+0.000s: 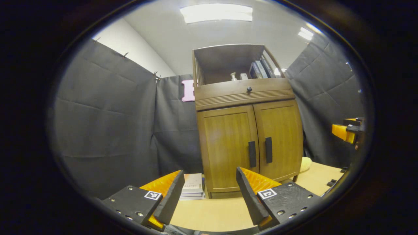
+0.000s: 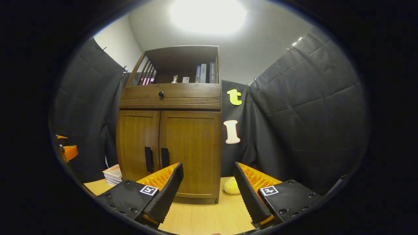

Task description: Open the right door of the double-door shoe cabinet with the right hand, and open the left door with the left hand.

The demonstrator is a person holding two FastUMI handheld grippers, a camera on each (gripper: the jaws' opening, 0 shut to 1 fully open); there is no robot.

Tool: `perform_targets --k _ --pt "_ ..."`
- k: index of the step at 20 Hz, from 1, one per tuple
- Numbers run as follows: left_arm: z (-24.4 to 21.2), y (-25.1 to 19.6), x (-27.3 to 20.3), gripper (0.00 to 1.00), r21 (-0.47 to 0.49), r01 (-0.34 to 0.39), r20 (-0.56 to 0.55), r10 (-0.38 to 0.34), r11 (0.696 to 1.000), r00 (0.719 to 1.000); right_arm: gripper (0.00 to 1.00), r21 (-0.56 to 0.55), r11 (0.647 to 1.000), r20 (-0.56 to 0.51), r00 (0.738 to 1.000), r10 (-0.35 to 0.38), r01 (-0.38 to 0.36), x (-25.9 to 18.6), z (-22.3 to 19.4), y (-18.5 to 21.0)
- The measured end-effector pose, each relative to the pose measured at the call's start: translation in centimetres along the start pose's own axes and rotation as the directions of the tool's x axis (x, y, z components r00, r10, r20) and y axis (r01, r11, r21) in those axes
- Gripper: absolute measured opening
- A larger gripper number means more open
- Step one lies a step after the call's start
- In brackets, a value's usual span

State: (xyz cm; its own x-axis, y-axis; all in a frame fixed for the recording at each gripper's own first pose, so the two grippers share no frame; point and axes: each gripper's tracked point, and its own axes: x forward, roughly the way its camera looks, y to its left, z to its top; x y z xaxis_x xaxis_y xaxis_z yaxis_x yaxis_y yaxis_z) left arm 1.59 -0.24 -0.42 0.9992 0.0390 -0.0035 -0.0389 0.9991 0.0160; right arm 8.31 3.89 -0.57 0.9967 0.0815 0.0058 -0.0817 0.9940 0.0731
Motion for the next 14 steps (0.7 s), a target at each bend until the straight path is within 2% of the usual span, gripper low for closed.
perform_targets --k 14 --pt "-0.2 1.5 -0.6 0.93 0.004 -0.162 -0.040 0.162 0.987 0.986 0.98 0.037 0.984 -0.013 0.984 0.176 -0.175 12.5 -2.4 8.2"
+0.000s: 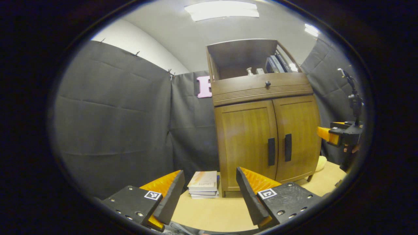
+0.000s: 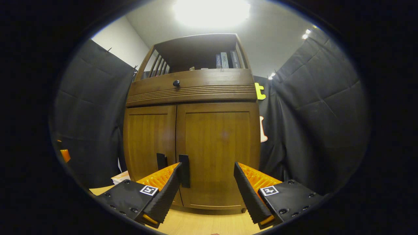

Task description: Open the right door of the double-door shoe cabinet with the right hand, and open the left door with the left hand.

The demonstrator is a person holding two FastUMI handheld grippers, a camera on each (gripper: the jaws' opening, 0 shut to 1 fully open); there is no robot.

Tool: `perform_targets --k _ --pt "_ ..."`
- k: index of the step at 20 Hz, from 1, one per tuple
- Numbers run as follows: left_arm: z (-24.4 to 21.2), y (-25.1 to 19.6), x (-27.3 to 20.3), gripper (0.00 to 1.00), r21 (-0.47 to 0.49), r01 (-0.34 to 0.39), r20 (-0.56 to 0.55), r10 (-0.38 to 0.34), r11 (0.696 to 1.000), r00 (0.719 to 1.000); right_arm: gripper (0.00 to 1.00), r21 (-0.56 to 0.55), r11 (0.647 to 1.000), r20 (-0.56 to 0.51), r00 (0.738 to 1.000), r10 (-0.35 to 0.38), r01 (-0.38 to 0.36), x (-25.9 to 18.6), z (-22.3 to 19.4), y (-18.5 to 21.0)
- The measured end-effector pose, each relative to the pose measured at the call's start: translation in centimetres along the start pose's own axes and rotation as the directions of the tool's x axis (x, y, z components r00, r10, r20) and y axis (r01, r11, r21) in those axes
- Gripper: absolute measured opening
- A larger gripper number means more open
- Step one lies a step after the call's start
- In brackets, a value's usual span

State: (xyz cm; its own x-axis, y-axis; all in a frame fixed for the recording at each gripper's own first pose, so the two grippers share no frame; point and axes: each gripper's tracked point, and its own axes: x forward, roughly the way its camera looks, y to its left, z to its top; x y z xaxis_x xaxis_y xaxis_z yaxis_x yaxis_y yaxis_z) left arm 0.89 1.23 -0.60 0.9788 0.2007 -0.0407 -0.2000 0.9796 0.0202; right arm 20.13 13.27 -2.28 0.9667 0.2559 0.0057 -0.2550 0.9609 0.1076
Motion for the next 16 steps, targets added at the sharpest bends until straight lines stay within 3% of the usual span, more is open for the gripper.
perform_targets --k 16 --pt "-0.8 1.6 0.1 0.91 0.047 -0.156 -0.043 0.158 0.987 0.987 0.98 0.016 0.995 -0.080 0.991 0.103 -0.102 11.6 -6.0 5.7"
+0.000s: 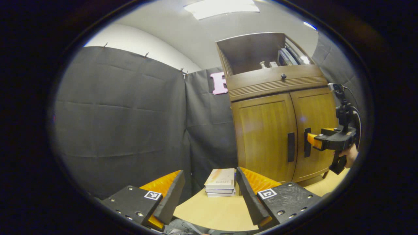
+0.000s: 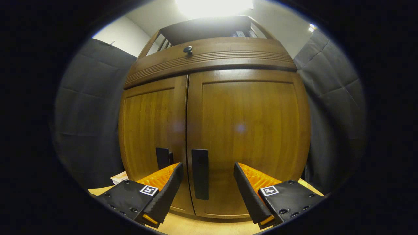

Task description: Open the right door of the double-door shoe cabinet with the right hand, and open the left door with the left hand.

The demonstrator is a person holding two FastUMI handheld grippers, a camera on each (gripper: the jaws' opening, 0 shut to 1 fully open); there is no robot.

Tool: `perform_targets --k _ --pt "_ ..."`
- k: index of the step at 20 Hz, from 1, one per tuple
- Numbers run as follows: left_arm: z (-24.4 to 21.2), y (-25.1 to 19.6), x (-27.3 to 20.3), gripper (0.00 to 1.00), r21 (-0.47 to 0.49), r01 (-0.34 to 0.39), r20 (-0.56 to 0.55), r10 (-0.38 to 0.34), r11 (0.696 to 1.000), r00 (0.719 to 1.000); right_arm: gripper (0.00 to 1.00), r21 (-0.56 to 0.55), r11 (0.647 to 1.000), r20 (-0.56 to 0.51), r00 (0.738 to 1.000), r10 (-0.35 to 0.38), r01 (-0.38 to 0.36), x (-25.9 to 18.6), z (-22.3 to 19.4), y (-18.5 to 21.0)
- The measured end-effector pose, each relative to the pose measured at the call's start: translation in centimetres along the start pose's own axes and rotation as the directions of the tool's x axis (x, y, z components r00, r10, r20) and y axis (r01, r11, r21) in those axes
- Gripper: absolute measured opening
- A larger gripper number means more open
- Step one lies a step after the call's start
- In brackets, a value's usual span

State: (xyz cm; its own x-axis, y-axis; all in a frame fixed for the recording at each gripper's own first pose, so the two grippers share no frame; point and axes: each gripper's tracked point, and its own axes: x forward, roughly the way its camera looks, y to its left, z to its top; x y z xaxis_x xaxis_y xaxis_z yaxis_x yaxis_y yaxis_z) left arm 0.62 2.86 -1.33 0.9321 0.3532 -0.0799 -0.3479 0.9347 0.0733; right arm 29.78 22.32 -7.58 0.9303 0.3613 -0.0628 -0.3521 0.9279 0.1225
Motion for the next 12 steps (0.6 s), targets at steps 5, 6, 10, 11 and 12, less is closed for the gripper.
perform_targets --k 5,6,10,11,12 --pt "0.0 0.4 -0.4 0.92 0.005 -0.036 -0.015 0.036 0.999 0.999 0.92 -0.009 1.000 -0.051 0.999 -0.003 0.002 2.6 -2.5 0.7" --pt "-0.2 0.5 -0.4 0.92 0.008 -0.043 -0.017 0.043 0.999 0.999 0.92 -0.004 1.000 -0.060 0.998 -0.007 0.007 3.1 -2.9 0.7" --pt "0.1 0.9 -0.5 0.92 0.018 -0.072 -0.018 0.072 0.997 0.997 0.78 0.009 1.000 -0.055 0.998 -0.026 0.027 4.1 -3.1 0.5" --pt "0.1 1.0 -0.7 0.92 0.019 -0.081 -0.021 0.081 0.997 0.996 0.62 0.028 1.000 -0.054 0.999 -0.009 0.011 4.0 -3.0 1.1" --pt "0.2 1.0 -0.7 0.93 0.016 -0.089 -0.024 0.090 0.996 0.996 0.46 0.033 0.999 -0.057 0.998 -0.023 0.025 4.3 -3.3 0.9"
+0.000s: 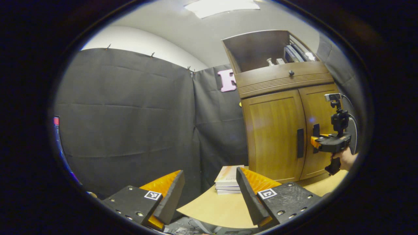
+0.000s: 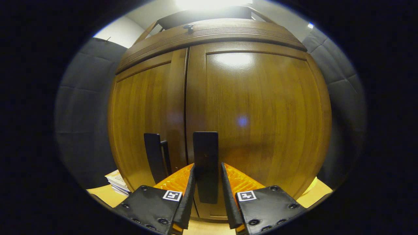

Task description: Open the right door of the double-door shoe cabinet with the right hand, and open the left door with the left hand.

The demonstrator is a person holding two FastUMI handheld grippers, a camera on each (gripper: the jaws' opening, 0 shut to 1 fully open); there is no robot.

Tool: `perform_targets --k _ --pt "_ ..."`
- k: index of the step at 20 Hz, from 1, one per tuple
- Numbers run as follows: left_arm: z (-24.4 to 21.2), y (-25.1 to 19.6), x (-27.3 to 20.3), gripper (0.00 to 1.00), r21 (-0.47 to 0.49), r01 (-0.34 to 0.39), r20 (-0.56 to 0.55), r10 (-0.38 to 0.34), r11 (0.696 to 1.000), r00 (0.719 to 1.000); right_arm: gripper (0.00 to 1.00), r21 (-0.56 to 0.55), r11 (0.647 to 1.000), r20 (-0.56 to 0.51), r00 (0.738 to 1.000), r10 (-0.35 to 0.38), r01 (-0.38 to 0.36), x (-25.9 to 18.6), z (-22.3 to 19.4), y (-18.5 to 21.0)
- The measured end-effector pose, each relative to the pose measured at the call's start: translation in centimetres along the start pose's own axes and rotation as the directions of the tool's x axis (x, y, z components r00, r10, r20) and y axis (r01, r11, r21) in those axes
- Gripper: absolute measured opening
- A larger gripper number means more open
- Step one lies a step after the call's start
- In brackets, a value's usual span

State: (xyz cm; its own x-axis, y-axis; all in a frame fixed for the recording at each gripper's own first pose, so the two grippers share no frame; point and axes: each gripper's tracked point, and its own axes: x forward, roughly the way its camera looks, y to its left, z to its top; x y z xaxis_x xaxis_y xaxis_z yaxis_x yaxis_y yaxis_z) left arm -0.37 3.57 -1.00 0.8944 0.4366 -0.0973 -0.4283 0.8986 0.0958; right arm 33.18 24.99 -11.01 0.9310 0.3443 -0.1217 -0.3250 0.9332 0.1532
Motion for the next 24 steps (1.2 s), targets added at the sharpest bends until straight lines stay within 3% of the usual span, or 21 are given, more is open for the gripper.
perform_targets --k 1,2,3,5,24 --pt "0.0 0.0 -0.2 0.93 -0.007 -0.004 -0.003 0.004 1.000 1.000 0.34 -0.009 1.000 0.000 1.000 -0.008 0.008 0.1 0.1 0.0" --pt "0.1 0.0 -0.3 0.93 -0.014 -0.005 -0.003 0.005 1.000 1.000 0.33 -0.008 1.000 -0.004 1.000 -0.016 0.016 -0.2 0.0 0.1" --pt "-0.1 0.1 -0.3 0.93 -0.019 -0.007 -0.002 0.007 1.000 1.000 0.20 -0.001 1.000 -0.016 1.000 -0.020 0.020 0.3 -0.1 0.1" --pt "0.0 0.1 -0.4 0.93 -0.023 -0.004 0.006 0.005 1.000 1.000 0.10 0.008 1.000 -0.040 0.999 -0.017 0.017 0.2 -0.2 0.1" --pt "0.6 -1.3 0.4 0.90 -0.037 0.160 0.084 -0.156 0.986 0.984 0.13 0.024 1.000 -0.054 0.999 0.006 -0.005 -10.0 0.5 -1.0"
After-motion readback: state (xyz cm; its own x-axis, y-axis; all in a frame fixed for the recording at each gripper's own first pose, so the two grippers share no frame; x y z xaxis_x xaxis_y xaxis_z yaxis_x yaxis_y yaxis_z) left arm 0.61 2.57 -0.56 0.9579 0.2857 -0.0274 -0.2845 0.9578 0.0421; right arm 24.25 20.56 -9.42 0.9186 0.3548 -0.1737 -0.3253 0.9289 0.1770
